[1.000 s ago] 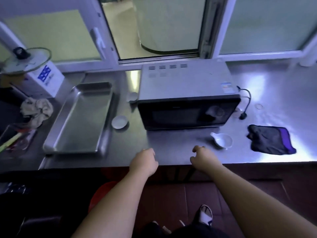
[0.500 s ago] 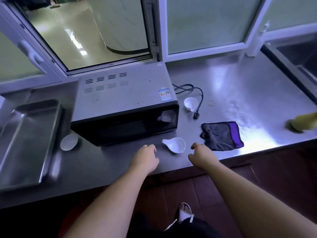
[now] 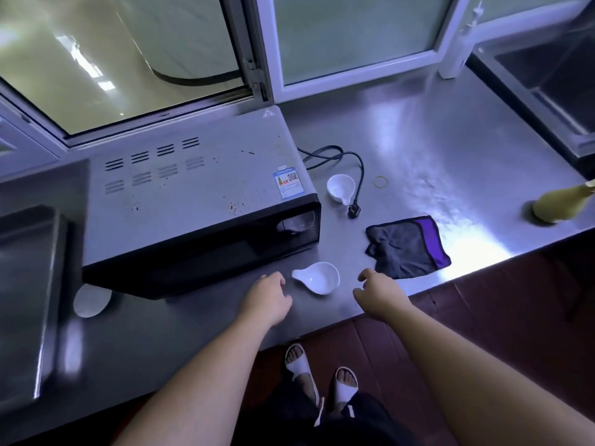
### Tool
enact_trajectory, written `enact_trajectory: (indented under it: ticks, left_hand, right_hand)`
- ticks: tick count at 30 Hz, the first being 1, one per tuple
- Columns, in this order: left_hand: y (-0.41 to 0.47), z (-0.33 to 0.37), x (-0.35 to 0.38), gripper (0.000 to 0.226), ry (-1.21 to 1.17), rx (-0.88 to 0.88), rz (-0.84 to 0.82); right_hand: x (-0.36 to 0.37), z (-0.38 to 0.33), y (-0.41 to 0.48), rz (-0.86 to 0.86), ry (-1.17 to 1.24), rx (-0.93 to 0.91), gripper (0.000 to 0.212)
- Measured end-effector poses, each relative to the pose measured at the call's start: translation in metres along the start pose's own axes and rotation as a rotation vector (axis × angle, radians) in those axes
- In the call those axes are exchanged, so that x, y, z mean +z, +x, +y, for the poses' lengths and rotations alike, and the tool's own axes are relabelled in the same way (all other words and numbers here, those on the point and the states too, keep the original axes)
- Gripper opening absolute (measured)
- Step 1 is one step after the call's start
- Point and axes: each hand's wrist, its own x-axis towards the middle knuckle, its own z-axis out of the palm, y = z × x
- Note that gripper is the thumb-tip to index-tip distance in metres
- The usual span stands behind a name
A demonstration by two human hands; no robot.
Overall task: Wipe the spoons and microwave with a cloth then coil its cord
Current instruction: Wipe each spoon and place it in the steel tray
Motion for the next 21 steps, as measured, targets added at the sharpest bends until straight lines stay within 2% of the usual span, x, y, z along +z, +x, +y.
enact_trajectory:
  ticks: [4, 9, 13, 18, 21]
  left_hand:
    - [0.025, -0.006, 0.000, 0.041, -0.131, -0.030, -0.074]
    - [0.052, -0.007, 0.007, 0.038, -0.283, -0.040, -0.165]
    - [0.062, 0.001, 0.009, 0.026, -0.314, -0.042, -0.206]
    - [0.075, 0.004, 0.017, 0.027, -0.325, -0.084, -0.207]
    - [0.078, 0.009, 0.023, 0.018, -0.359, -0.119, -0.203]
  right_hand:
    - [0.008, -0.012, 0.010, -0.001, 0.046, 0.054, 0.047]
    - [0.020, -0.023, 0.024, -0.001, 0.138, 0.103, 0.048]
    - [0.025, -0.026, 0.036, -0.015, 0.206, 0.108, 0.050]
    - [0.028, -0.028, 0.055, -0.066, 0.256, 0.109, 0.049]
    - [0.035, -0.028, 0.064, -0.098, 0.252, 0.102, 0.044]
